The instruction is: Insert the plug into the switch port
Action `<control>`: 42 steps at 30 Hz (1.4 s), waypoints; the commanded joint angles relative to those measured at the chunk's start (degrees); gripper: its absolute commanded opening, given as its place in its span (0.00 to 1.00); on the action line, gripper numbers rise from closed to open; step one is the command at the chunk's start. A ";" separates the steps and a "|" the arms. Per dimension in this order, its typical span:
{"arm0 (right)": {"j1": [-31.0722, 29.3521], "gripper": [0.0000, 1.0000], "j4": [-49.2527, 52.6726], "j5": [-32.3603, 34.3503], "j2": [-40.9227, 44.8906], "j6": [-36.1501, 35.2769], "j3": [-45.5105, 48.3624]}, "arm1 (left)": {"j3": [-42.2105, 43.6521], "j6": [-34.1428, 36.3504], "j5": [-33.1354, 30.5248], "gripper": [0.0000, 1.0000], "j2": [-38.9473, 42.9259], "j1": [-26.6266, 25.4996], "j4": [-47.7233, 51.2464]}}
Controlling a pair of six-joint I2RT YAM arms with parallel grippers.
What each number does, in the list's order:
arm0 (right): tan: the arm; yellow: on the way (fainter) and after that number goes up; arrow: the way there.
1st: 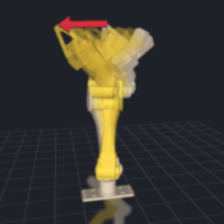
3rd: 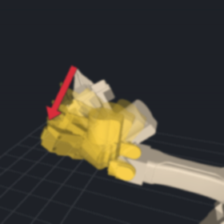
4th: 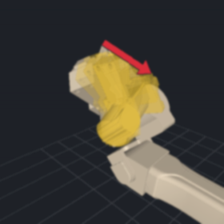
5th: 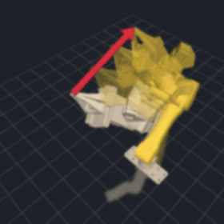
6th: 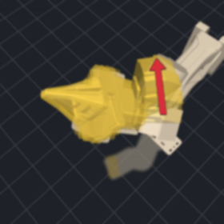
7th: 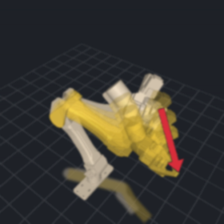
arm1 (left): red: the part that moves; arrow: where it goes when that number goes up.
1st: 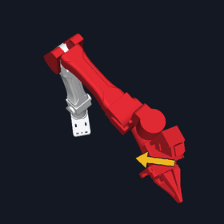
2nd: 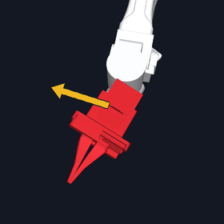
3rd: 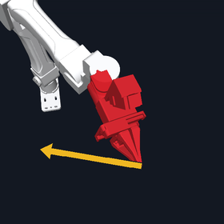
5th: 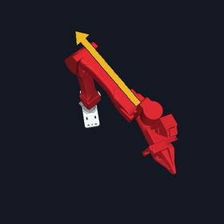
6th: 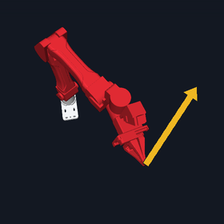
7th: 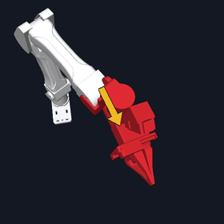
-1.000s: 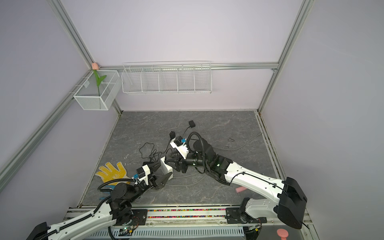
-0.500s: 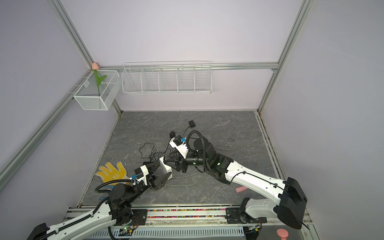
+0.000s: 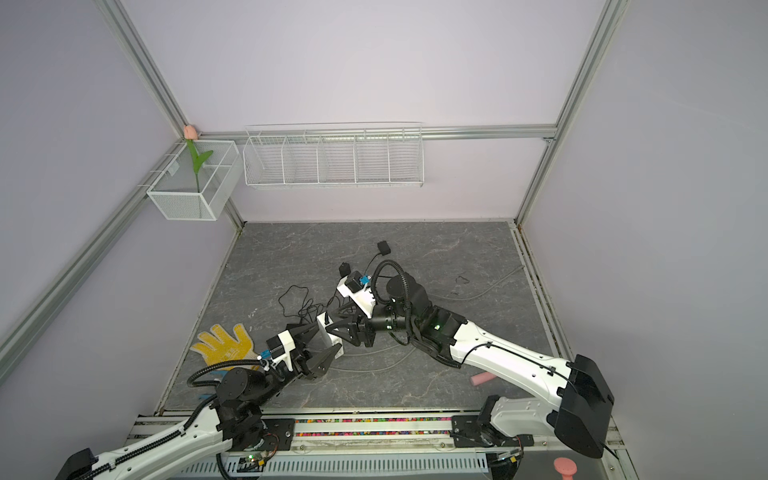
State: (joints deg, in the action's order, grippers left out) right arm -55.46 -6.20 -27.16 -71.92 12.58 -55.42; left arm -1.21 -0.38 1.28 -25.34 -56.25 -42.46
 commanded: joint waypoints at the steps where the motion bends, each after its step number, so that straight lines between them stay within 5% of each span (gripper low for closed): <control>1: 0.58 0.52 6.01 2.91 2.34 -3.13 0.04 | -3.57 -0.45 -0.99 0.00 2.03 0.15 -4.43; 25: 1.43 0.48 7.06 -0.39 5.27 -6.51 -5.48 | -3.73 -1.80 -0.16 0.00 1.25 0.17 -3.21; 42: 1.42 0.44 7.90 -6.39 -1.14 -6.97 -12.37 | -3.06 -3.57 0.61 0.00 0.19 0.15 -3.35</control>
State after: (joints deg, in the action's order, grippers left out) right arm -54.35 1.69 -31.42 -71.68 6.83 -66.17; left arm -3.11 -3.16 1.28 -24.95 -56.25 -44.05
